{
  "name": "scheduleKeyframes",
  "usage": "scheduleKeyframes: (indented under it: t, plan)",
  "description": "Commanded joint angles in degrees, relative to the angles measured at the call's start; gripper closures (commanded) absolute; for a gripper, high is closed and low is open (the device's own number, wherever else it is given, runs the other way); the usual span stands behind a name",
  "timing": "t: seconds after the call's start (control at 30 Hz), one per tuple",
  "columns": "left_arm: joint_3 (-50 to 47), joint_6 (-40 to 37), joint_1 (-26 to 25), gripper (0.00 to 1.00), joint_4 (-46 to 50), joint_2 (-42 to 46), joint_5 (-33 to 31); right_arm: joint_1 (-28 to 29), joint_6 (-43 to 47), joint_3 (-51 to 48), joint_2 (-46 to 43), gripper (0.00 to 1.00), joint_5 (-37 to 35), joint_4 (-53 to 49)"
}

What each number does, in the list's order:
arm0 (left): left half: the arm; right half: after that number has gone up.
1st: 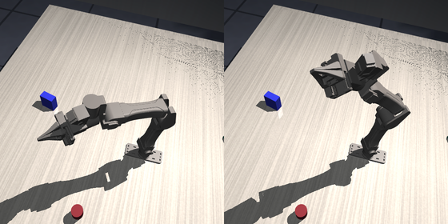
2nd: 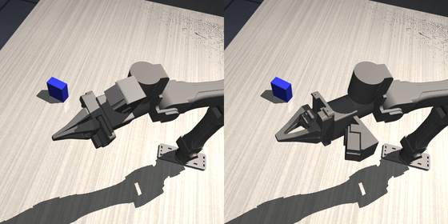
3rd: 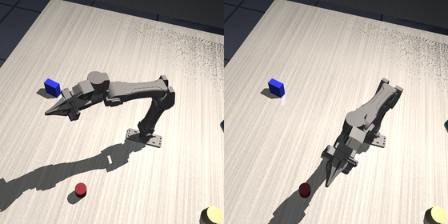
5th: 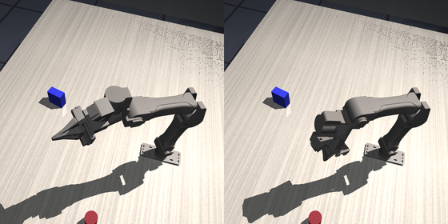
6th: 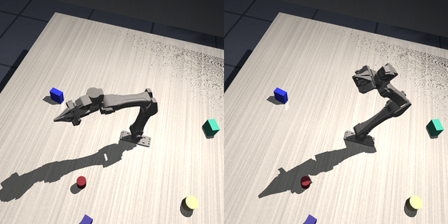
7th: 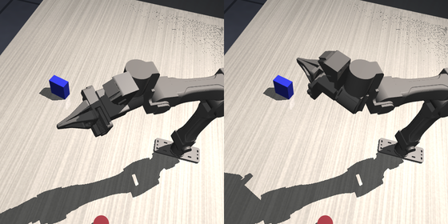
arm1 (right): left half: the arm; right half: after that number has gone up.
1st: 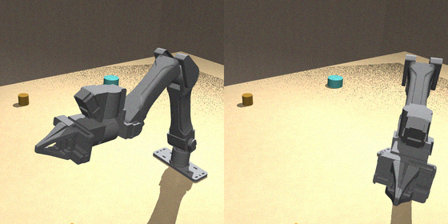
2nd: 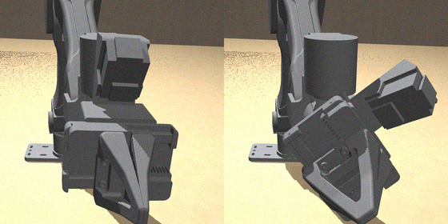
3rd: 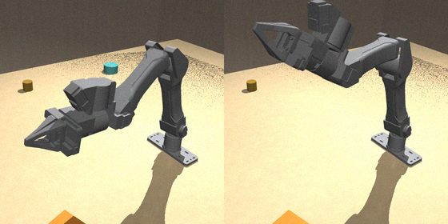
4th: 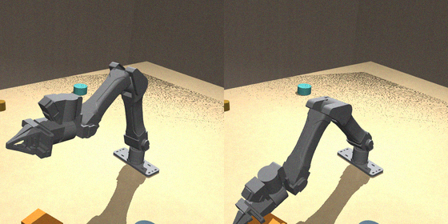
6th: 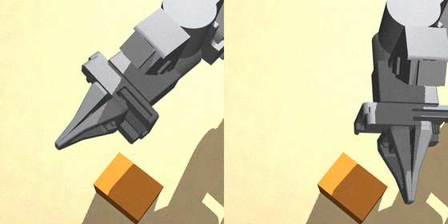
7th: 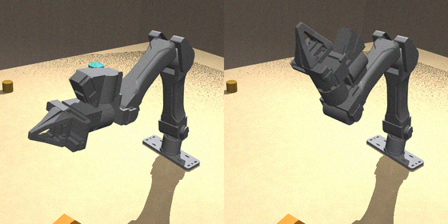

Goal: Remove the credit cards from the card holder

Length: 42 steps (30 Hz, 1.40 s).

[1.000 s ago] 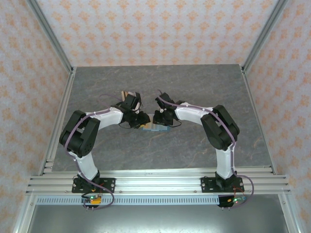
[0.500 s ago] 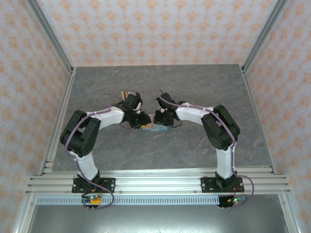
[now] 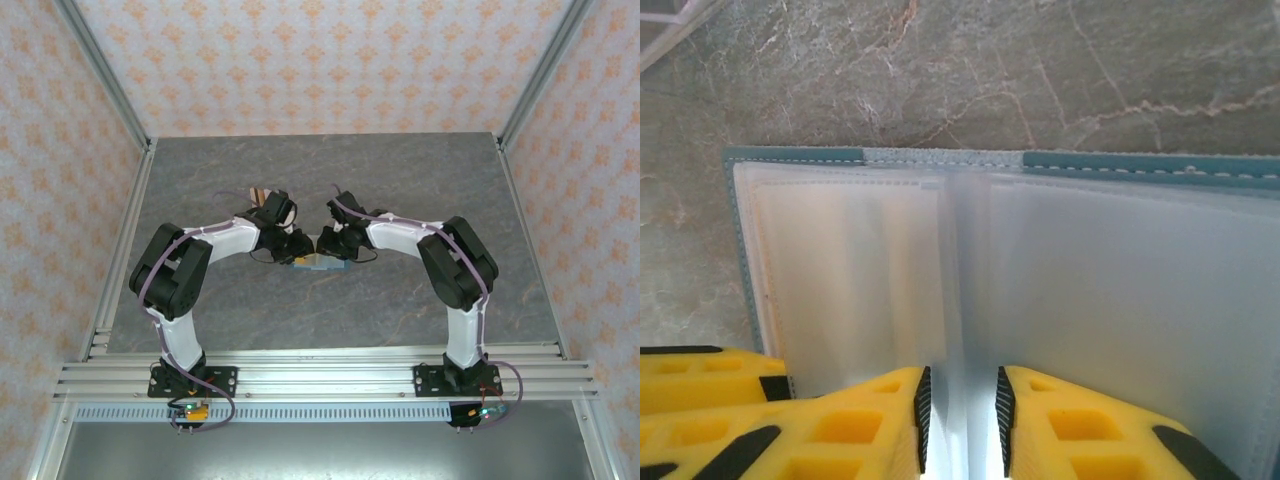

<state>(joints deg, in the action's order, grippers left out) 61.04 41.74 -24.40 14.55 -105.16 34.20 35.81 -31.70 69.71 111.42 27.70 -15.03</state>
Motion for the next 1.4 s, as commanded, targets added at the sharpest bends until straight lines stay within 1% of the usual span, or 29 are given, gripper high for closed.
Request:
scheduleKeyframes:
  t: [0.0,0.17,0.3,0.43,0.67,0.77,0.87,1.0,1.1,1.2,1.37]
  plan:
    - [1.0,-0.6,-0.4,0.74,-0.7,-0.9,1.9,-1.9,-3.2,-3.2,-3.3,0.69,4.9,3.4]
    - [0.6,1.4,-0.4,0.73,-5.3,-1.1,5.4,-4.3,-7.4,-6.8,-6.9,0.65,9.6,9.7]
    - [0.1,3.6,-0.4,0.72,-9.6,-1.0,8.5,-5.7,-8.9,-10.2,-11.0,0.62,9.5,12.1]
    - [0.4,5.0,-0.9,0.70,-12.4,-0.9,10.6,-6.8,-8.6,-12.6,-15.5,0.59,6.4,11.5]
    - [3.5,5.3,-3.6,0.65,-12.3,-2.3,10.8,-7.0,-5.7,-13.6,-21.2,0.54,-2.0,5.8]
    - [4.9,5.7,-4.8,0.65,-12.5,-3.9,10.4,-7.1,-5.6,-14.3,-23.3,0.52,-4.4,5.1]
    - [6.3,6.2,-5.7,0.65,-12.5,-6.9,9.5,-7.0,-5.7,-14.8,-24.5,0.47,-6.6,4.5]
    - [6.7,6.6,-5.7,0.63,-11.0,-7.6,7.5,-7.1,-5.6,-14.8,-24.5,0.42,-7.2,3.8]
    - [6.9,5.3,-5.4,0.61,-8.6,-5.8,6.3,-7.1,-5.4,-14.8,-24.5,0.39,-7.1,3.6]
    - [6.5,3.3,-4.3,0.59,-5.2,-1.4,4.3,-7.1,-4.8,-14.1,-23.9,0.36,-6.1,3.2]
    - [2.9,0.9,0.3,0.58,-0.4,6.0,-0.6,-6.9,-4.8,-11.6,-20.8,0.33,-2.5,2.8]
